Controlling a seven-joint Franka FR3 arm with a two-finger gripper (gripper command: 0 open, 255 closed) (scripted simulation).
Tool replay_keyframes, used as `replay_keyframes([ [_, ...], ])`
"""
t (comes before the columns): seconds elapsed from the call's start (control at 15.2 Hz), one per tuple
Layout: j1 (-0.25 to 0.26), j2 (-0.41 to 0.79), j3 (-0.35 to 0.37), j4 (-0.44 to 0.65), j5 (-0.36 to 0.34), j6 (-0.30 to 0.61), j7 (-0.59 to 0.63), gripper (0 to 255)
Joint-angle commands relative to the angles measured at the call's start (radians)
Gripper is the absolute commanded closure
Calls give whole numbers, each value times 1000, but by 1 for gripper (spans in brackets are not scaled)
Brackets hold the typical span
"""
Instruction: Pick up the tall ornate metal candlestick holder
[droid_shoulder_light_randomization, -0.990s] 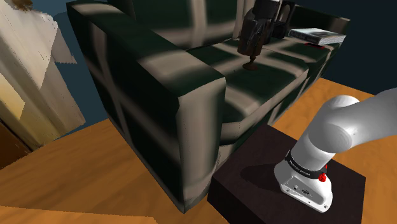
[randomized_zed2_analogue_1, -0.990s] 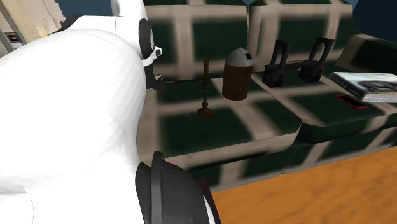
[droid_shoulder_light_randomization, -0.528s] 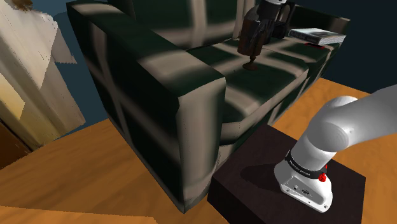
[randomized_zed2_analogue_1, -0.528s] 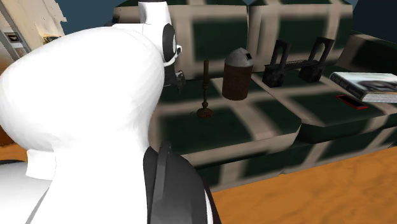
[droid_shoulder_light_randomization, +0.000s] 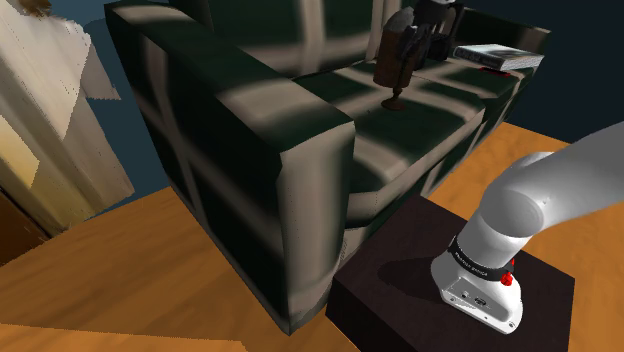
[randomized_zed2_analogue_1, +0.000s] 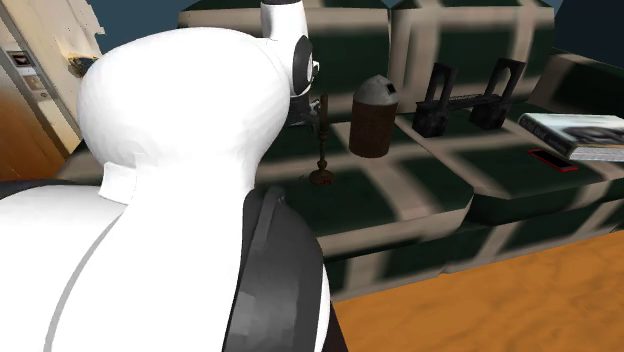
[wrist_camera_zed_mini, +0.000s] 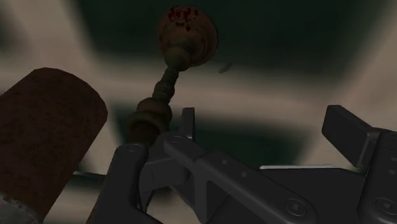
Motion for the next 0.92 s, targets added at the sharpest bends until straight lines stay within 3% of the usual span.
replay_keyframes([
  [0.0, -9, 34, -33, 22, -10, 44, -31, 0],
  [0.33, -21, 125, -111, 101, -9, 131, -105, 0],
  [0.86, -27, 124, -121, -1, -18, 232, -101, 0],
])
